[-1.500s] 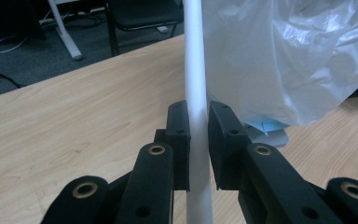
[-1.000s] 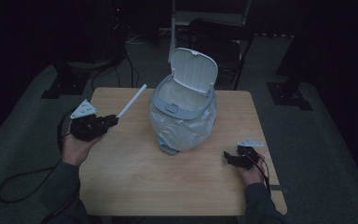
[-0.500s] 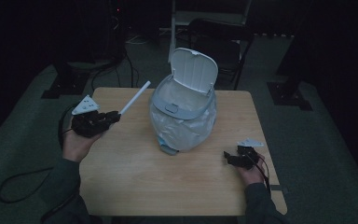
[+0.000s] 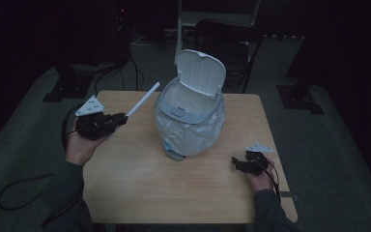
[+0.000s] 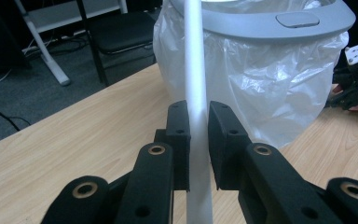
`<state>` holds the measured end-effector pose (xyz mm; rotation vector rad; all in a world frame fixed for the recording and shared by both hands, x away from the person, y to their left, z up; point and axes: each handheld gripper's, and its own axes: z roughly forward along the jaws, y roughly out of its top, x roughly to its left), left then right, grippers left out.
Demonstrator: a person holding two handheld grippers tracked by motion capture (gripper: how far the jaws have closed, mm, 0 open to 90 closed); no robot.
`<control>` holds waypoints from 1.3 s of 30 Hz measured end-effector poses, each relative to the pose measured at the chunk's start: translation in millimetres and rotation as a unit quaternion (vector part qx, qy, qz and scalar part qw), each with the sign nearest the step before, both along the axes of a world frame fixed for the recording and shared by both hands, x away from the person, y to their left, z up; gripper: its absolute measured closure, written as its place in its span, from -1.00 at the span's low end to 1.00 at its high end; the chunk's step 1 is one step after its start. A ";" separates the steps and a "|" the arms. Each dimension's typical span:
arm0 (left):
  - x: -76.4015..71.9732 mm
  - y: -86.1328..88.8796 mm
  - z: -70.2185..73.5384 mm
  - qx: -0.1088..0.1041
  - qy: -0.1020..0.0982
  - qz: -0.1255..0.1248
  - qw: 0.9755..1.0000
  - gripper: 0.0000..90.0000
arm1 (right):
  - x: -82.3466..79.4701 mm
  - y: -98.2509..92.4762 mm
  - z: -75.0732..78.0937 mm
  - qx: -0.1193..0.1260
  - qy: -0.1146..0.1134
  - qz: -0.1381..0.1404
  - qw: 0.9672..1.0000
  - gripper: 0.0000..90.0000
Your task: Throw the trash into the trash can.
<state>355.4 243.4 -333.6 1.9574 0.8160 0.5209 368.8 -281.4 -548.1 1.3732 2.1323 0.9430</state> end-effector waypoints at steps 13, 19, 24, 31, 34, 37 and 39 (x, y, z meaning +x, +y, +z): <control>7.2 -11.4 9.3 0.002 -0.004 -0.017 1.000 0.78 | 0.0 0.1 0.0 0.000 0.000 0.000 1.000 -0.42; 11.3 -15.7 13.3 0.005 -0.004 -0.027 1.000 0.78 | 0.0 0.1 0.0 0.001 0.000 0.000 1.000 -0.42; 14.3 -19.9 16.7 0.004 -0.006 -0.034 0.999 0.78 | 0.0 0.1 0.0 0.001 0.000 0.000 1.000 -0.42; 18.4 -24.3 21.8 0.006 -0.009 -0.040 0.999 0.78 | 0.0 0.1 0.0 0.001 0.000 0.000 1.000 -0.42; 19.7 -26.2 23.7 0.007 -0.010 -0.043 0.999 0.78 | 0.0 0.1 0.0 0.001 0.000 0.000 1.000 -0.42; 21.5 -28.0 25.3 0.007 -0.010 -0.044 0.999 0.78 | 0.0 0.1 0.0 0.001 0.000 0.000 1.000 -0.42; 23.7 -29.3 26.6 0.006 -0.010 -0.045 0.999 0.78 | 0.0 0.1 0.0 0.001 0.000 0.000 1.000 -0.42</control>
